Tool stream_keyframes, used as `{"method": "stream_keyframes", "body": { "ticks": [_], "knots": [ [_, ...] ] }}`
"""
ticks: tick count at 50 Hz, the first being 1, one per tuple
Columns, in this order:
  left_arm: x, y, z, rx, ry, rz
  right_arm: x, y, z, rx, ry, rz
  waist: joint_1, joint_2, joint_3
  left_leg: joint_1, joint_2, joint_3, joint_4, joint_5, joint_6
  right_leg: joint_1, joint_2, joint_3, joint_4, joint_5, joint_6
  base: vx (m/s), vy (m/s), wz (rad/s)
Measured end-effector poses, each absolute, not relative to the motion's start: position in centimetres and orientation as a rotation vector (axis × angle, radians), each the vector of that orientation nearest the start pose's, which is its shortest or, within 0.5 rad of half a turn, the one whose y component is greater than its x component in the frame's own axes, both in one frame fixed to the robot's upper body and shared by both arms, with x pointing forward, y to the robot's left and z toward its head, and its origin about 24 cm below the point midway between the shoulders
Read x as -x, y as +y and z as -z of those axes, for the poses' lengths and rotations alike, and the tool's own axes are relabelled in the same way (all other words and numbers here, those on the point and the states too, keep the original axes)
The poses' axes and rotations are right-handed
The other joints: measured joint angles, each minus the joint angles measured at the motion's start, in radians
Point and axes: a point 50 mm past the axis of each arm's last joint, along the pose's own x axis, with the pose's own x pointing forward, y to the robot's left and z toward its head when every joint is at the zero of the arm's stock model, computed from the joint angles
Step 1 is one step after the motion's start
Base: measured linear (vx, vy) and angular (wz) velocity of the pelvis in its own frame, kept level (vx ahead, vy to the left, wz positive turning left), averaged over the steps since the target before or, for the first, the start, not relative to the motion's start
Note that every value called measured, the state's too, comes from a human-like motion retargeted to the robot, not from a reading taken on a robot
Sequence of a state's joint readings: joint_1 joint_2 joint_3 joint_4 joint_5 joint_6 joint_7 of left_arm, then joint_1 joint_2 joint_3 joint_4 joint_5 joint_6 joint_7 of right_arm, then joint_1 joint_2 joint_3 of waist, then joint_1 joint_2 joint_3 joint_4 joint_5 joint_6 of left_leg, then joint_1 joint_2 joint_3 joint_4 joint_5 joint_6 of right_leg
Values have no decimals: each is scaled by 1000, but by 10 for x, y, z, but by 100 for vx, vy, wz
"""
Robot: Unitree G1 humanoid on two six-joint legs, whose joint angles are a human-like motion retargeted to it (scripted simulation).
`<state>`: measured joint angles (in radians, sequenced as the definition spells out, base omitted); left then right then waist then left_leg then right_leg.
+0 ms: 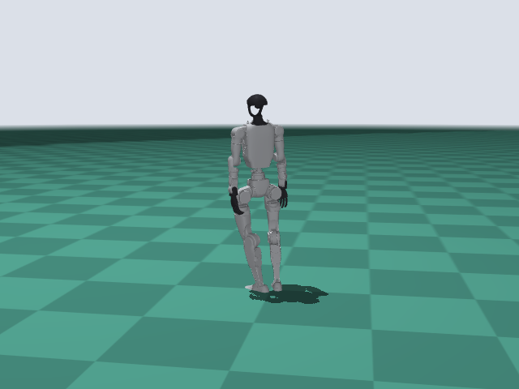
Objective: Upper body actions
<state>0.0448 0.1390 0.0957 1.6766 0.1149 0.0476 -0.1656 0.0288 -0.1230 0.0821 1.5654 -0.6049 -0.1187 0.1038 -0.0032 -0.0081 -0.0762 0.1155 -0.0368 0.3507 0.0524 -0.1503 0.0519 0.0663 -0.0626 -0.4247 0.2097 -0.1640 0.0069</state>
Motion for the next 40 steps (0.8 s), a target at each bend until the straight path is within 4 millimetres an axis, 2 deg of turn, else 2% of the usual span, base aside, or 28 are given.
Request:
{"method": "stream_keyframes", "body": {
  "ticks": [5,6,10,15,18,21,25,27,30,33,35,37,38,40],
  "knots": [
    [-32,186,177,4,1575,114,32,-204,175,495,1601,-485,26,30,81,38,53,52,-3,0,7,-98,-12,35,295,185,17,-2,10,-51],
    [-51,185,176,-4,1525,125,38,-209,174,509,1622,-469,5,44,101,41,73,50,-1,4,9,-131,0,45,372,191,4,-9,12,26],
    [-127,185,161,-33,1325,101,59,-229,167,568,1700,-427,-111,89,173,39,141,15,17,13,17,-265,-30,-45,694,130,-59,-15,7,47],
    [-210,179,129,-25,1062,35,85,-245,158,532,1811,-344,-162,87,220,22,164,29,35,15,33,-476,-103,-77,1032,55,-148,-4,2,-6],
    [-242,176,110,-6,940,29,101,-248,153,488,1861,-275,-170,79,225,13,164,40,41,14,42,-580,-114,-63,1131,51,-169,0,-1,-13],
    [-263,175,95,-12,870,43,109,-248,151,444,1876,-202,-179,71,244,20,169,47,49,9,47,-606,-108,-52,1141,60,-177,0,0,0],
    [-272,178,87,-48,844,49,108,-247,151,408,1871,-171,-197,63,263,37,174,50,47,6,45,-519,-68,-36,1006,105,-169,0,0,0],
    [-267,178,91,-60,859,49,109,-245,152,406,1870,-179,-203,65,247,37,173,48,41,7,41,-445,-35,-30,885,136,-150,3,-1,-1],
    [-250,174,104,-69,906,65,109,-241,153,395,1867,-197,-191,62,210,40,160,51,29,5,35,-307,27,0,650,210,-110,12,-6,-7],
    [-223,167,123,-74,994,102,107,-233,156,370,1844,-209,-162,44,151,27,116,52,18,3,35,-165,79,67,360,295,-40,12,-7,-7],
    [-204,166,133,-75,1057,131,95,-229,160,354,1805,-221,-136,11,131,28,69,62,18,-5,36,-66,83,120,173,329,-12,6,-7,-17],
    [-185,168,142,-71,1122,146,80,-227,164,359,1757,-246,-120,-13,116,29,32,63,16,-12,35,15,74,115,39,202,13,3,-3,-27],
    [-175,169,146,-69,1159,149,72,-225,166,366,1733,-264,-105,-20,107,30,19,72,13,-15,31,46,54,43,-15,142,7,1,-7,-49],
    [-152,171,155,-68,1237,155,58,-222,170,378,1690,-306,-78,-30,88,33,2,80,8,-20,20,63,49,5,-86,87,-3,1,-12,-56]
  ]
}}
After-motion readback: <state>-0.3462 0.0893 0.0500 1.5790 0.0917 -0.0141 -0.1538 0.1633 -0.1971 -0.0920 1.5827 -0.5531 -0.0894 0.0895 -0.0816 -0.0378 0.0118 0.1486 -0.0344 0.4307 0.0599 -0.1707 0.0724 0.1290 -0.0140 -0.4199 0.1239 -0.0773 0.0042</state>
